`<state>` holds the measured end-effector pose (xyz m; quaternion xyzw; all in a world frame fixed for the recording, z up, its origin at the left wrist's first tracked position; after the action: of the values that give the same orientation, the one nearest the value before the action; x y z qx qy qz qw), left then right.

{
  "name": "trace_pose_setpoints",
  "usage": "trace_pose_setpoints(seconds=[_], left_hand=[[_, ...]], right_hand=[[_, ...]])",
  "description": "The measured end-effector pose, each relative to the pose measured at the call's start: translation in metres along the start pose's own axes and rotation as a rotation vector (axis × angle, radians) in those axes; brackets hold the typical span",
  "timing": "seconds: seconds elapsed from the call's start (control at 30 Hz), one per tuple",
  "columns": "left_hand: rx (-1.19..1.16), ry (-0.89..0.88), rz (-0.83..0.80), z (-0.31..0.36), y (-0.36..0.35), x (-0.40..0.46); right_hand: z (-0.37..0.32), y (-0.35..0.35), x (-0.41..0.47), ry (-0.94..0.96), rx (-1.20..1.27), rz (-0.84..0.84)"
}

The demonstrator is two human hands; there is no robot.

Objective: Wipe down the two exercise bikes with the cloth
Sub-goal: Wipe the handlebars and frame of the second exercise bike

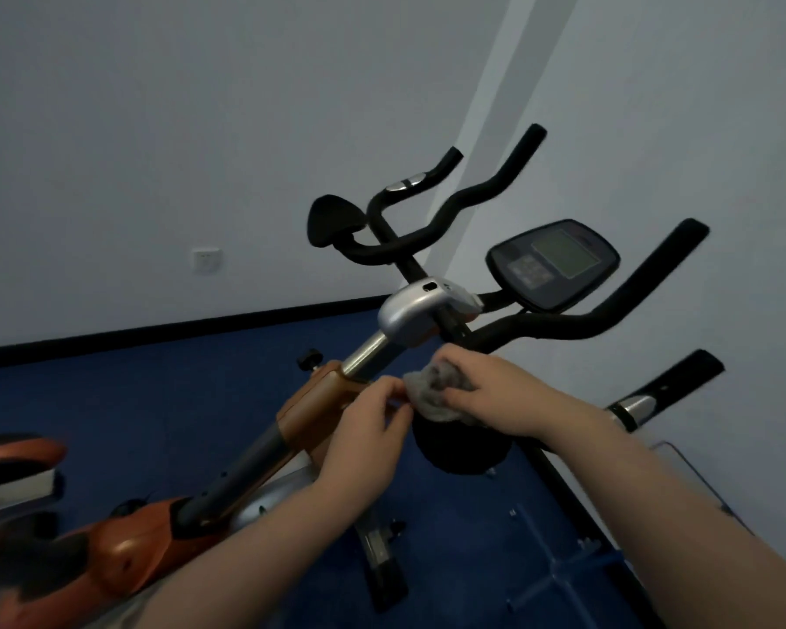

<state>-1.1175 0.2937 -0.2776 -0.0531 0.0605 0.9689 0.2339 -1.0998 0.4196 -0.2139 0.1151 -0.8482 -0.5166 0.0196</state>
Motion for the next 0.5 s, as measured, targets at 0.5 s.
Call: trace_pose_setpoints(seconds=[0.5], left_hand=[[0.112, -0.128, -0.192, 0.046, -0.025, 0.038]], right_hand=[[0.028, -0.008, -0.044, -0.535, 0.256, 0.545]])
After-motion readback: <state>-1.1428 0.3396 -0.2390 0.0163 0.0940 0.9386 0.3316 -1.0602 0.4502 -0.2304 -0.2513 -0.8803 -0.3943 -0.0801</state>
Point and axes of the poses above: each hand's wrist, its own x-axis towards the middle knuckle, its own y-axis out of the back of the hand, z = x × y, the point moved 9 cm from there along x, towards the middle knuckle, and after that the axes turned 13 degrees about y, right-handed, at the moved point
